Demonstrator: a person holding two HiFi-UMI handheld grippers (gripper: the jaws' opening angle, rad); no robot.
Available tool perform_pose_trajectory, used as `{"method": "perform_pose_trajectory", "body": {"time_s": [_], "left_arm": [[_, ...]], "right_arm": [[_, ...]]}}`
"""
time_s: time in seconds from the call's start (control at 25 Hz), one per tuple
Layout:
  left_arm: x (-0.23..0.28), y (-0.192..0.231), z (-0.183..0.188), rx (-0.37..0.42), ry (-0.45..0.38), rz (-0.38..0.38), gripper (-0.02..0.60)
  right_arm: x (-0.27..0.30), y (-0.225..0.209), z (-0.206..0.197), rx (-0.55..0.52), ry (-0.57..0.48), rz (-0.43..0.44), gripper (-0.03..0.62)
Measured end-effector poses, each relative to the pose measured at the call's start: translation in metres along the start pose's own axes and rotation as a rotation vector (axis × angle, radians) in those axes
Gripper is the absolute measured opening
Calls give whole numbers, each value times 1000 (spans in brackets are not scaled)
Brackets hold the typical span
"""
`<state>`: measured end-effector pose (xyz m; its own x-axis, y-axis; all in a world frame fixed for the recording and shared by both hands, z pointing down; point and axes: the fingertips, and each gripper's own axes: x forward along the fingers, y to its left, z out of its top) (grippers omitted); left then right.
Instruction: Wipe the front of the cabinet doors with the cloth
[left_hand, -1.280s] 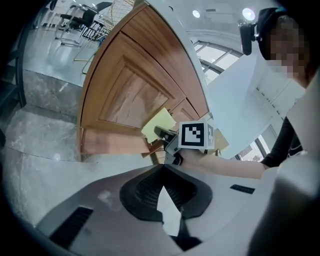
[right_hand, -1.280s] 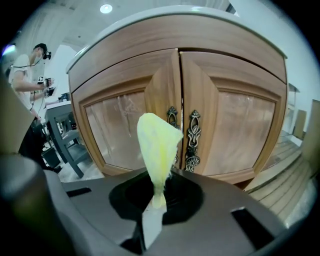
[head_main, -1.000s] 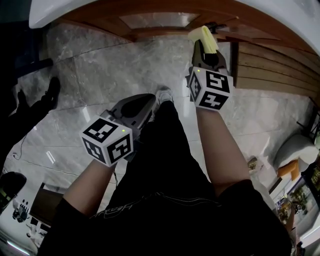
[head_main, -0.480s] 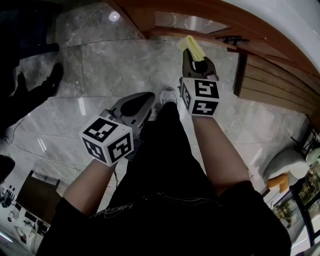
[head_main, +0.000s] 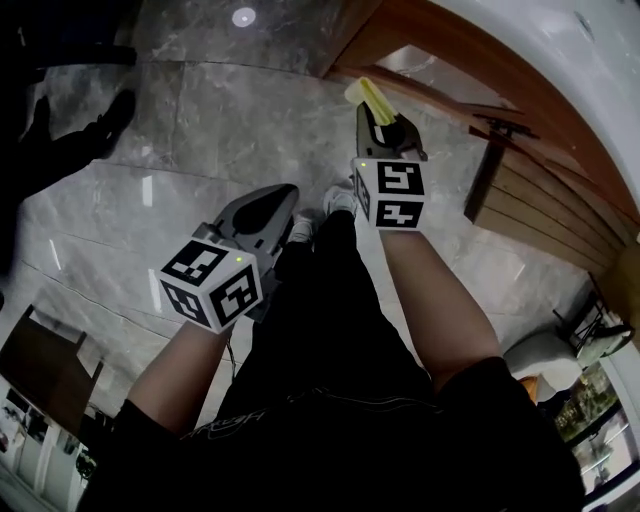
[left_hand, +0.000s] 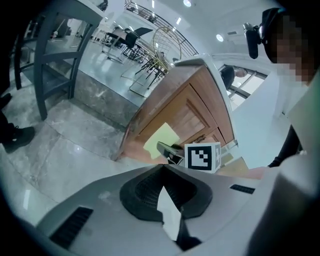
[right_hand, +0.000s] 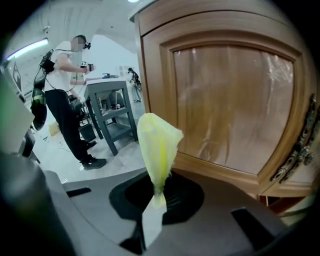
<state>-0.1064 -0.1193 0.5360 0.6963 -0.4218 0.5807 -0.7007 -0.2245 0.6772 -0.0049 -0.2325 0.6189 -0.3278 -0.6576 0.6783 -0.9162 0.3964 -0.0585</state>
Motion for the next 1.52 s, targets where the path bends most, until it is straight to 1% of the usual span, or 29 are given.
{"method": "perform_pose_trajectory", "body": {"time_s": [0.2, 0.28, 0.56, 0.72, 0.84, 1.08, 1.36, 1.52], "left_arm": [[-22, 27, -3, -71, -37, 50, 6], [-29, 35, 0, -93, -52, 66, 6], [-49, 54, 9, -124, -100, 96, 6], [-48, 56, 4, -144, -102, 100, 6], [-43, 53, 0, -140, -86, 89, 6], [-34, 46, 0, -120, -52, 76, 6], [-16, 30, 1, -65, -9, 54, 6], [-3, 17, -2, -43, 22, 31, 6]], "right_arm": [[22, 22, 10, -19, -11, 42, 40], [32, 24, 11, -16, -16, 37, 40], [55, 22, 9, -13, 4, 15, 40], [60, 17, 6, -29, 13, 1, 40], [61, 11, 4, -26, 12, -6, 40], [53, -6, 2, 17, -10, -39, 40], [38, -33, -6, 66, -31, -75, 40], [26, -55, -14, 100, -34, -113, 40]]}}
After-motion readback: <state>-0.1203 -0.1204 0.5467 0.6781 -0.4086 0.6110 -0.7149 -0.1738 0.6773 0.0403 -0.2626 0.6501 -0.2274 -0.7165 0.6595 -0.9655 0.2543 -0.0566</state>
